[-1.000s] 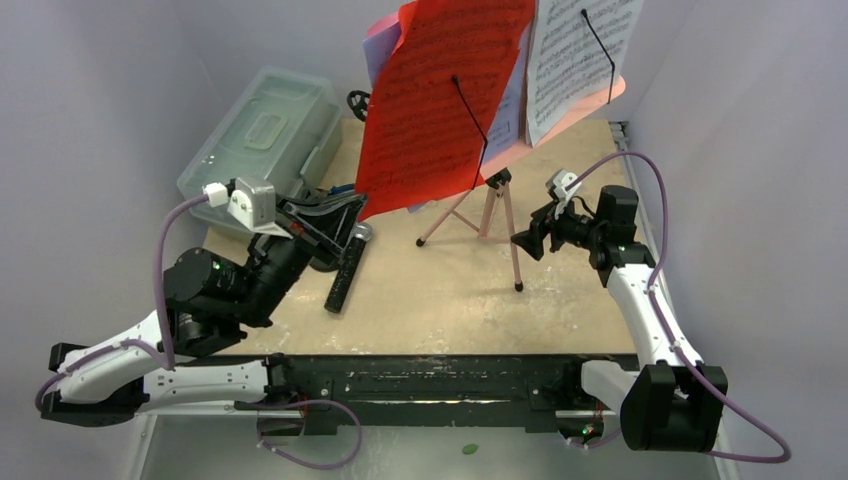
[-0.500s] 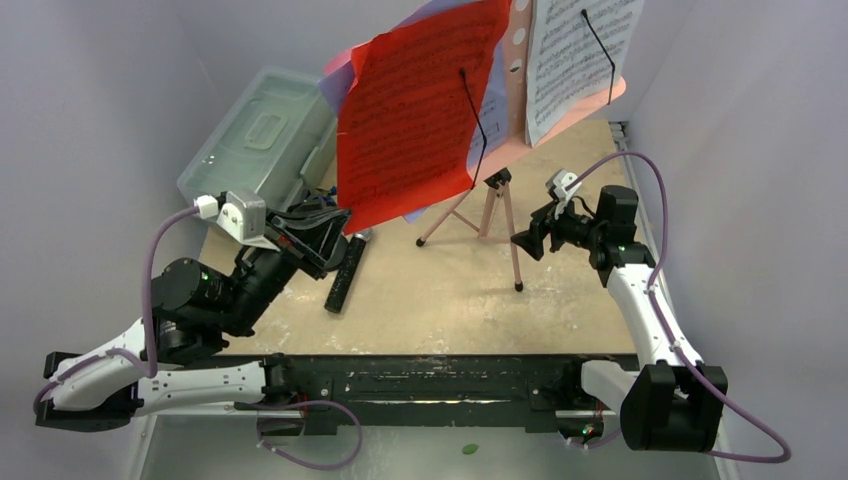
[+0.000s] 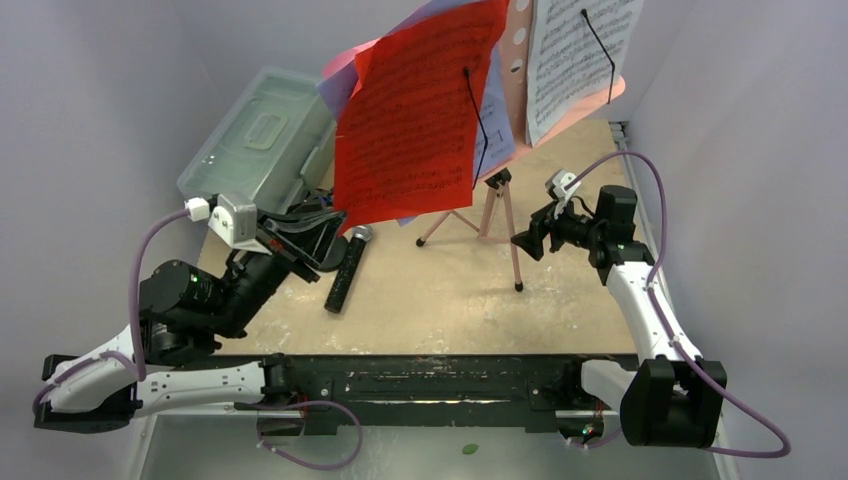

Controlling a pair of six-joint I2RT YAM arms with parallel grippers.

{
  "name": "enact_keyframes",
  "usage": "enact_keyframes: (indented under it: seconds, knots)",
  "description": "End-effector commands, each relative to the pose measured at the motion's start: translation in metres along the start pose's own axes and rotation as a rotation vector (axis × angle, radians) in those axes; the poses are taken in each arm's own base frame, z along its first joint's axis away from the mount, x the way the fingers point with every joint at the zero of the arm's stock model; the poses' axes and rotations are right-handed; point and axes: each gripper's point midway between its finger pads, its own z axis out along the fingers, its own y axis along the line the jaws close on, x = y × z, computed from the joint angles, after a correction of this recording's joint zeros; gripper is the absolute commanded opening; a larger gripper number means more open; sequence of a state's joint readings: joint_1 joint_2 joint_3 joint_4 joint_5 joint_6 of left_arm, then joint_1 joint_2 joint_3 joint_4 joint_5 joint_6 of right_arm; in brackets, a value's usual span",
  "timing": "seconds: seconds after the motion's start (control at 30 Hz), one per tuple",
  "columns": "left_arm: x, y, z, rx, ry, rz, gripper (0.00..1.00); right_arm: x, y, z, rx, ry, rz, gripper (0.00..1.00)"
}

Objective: Pack up the instrument practice props
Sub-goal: Pick up the sheet music from the music stand.

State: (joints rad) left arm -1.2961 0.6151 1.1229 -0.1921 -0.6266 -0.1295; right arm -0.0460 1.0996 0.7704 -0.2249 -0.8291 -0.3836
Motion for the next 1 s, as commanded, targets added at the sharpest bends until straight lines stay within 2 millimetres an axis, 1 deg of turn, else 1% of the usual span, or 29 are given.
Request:
enact_keyframes:
  seconds: [0.0, 0.1, 0.17, 0.27, 0.37, 0.47, 0.5, 0.63, 0.7, 0.73, 0.77, 0.87, 0.93, 0.97]
  knots:
    - [-0.015, -0.027, 0.012, 0.103, -0.034, 0.003, 0.0, -0.018, -0.004, -0.003, 0.007, -0.031, -0.042, 0.81]
    - [-0.017, -0.042, 0.019, 0.154, -0.039, -0.014, 0.0, -0.019, -0.004, -0.003, 0.007, -0.033, -0.044, 0.81]
    - [-0.018, -0.046, 0.021, 0.163, -0.038, -0.027, 0.0, -0.02, -0.004, -0.004, 0.008, -0.034, -0.046, 0.81]
    - [-0.022, -0.047, 0.019, 0.176, -0.057, -0.053, 0.0, -0.02, -0.003, -0.004, 0.006, -0.035, -0.047, 0.81]
    - [-0.037, -0.051, 0.017, 0.198, -0.11, -0.08, 0.0, -0.019, -0.003, -0.003, 0.002, -0.033, -0.045, 0.81]
    - [-0.044, -0.061, 0.022, 0.235, -0.117, -0.055, 0.0, -0.02, -0.003, -0.004, 0.001, -0.034, -0.049, 0.81]
    - [-0.053, -0.064, 0.024, 0.243, -0.146, -0.066, 0.0, -0.021, -0.001, -0.004, -0.003, -0.037, -0.051, 0.81]
    - [-0.049, -0.066, 0.032, 0.224, -0.127, -0.05, 0.0, -0.025, 0.004, -0.007, -0.017, -0.052, -0.066, 0.81]
    - [-0.035, -0.061, 0.034, 0.193, -0.081, -0.03, 0.0, -0.026, 0.004, -0.007, -0.02, -0.054, -0.068, 0.82]
    - [-0.031, -0.058, 0.034, 0.177, -0.065, -0.024, 0.02, -0.025, 0.004, -0.007, -0.02, -0.053, -0.067, 0.82]
    - [-0.026, -0.055, 0.035, 0.16, -0.05, -0.02, 0.08, -0.025, 0.004, -0.007, -0.022, -0.052, -0.068, 0.82]
    - [-0.015, -0.048, 0.035, 0.125, -0.013, -0.003, 0.21, -0.025, 0.004, -0.007, -0.022, -0.051, -0.068, 0.82]
    - [-0.014, -0.044, 0.034, 0.105, -0.005, -0.004, 0.34, -0.025, 0.004, -0.007, -0.023, -0.051, -0.068, 0.82]
    - [-0.014, -0.043, 0.033, 0.098, -0.004, -0.006, 0.38, -0.025, 0.004, -0.007, -0.022, -0.051, -0.068, 0.82]
